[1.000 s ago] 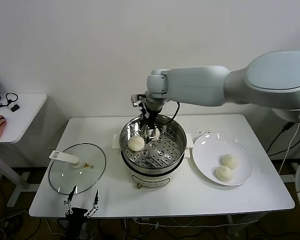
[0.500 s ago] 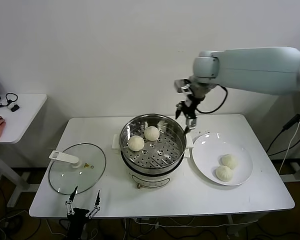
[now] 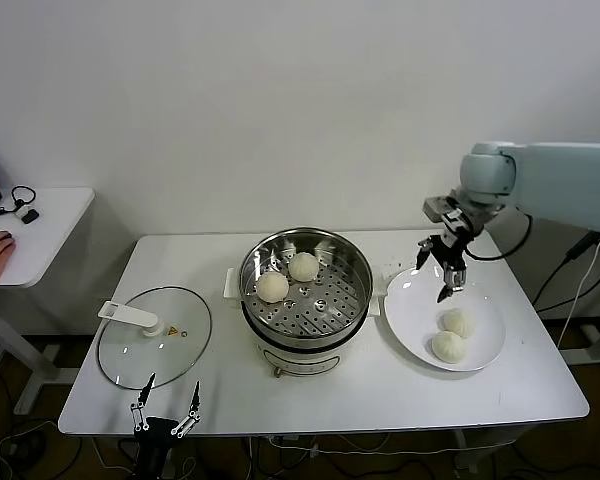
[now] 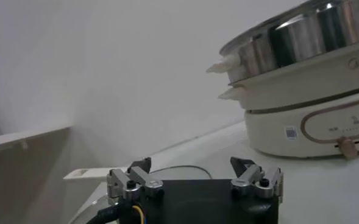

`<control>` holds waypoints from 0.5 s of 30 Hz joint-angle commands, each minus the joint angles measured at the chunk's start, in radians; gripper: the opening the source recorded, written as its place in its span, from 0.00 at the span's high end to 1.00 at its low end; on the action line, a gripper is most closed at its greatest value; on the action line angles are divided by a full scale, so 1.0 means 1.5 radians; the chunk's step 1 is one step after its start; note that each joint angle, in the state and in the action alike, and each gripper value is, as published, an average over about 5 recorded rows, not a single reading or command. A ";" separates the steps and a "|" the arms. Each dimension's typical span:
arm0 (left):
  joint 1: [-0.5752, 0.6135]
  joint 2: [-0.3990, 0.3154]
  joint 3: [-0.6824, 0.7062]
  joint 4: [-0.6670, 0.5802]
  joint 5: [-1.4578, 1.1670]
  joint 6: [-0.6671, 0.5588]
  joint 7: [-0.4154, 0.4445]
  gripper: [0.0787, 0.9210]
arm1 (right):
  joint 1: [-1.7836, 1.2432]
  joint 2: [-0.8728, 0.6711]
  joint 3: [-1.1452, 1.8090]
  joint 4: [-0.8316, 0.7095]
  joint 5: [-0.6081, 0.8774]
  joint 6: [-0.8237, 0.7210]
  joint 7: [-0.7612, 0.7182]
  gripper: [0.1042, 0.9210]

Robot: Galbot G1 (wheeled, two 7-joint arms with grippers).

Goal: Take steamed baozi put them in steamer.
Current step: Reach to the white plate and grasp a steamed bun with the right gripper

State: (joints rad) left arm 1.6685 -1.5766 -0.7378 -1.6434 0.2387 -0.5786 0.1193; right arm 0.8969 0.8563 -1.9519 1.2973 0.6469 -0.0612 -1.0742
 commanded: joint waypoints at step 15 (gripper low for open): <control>-0.003 0.003 -0.004 0.017 0.005 -0.002 -0.002 0.12 | -0.241 -0.080 0.125 -0.054 -0.141 0.003 0.011 0.12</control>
State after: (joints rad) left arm 1.6645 -1.5727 -0.7435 -1.6187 0.2447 -0.5807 0.1161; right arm 0.6733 0.7620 -1.8394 1.2430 0.4940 -0.0591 -1.0596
